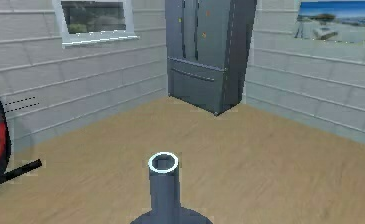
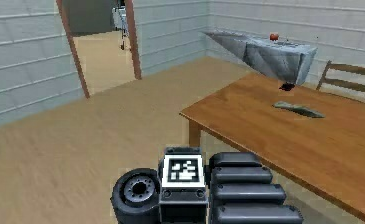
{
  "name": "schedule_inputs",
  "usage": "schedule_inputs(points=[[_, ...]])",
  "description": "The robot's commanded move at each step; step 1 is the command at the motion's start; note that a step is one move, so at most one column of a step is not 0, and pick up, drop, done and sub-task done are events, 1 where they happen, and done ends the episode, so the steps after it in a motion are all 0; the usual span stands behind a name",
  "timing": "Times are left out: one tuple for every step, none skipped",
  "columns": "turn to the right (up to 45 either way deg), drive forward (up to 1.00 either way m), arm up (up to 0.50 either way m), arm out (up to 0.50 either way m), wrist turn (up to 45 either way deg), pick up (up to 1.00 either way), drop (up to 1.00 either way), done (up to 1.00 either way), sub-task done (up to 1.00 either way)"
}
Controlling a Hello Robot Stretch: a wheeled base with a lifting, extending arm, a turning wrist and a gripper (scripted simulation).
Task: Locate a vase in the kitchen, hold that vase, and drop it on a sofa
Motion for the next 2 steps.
schedule_inputs(points=[[-45.0,0.00,0.00,0.00,0.0,0.00,0.00,0.00,0.00],[0.0,0.05,0.00,0.00,0.0,0.00,0.00,0.00,0.00]])
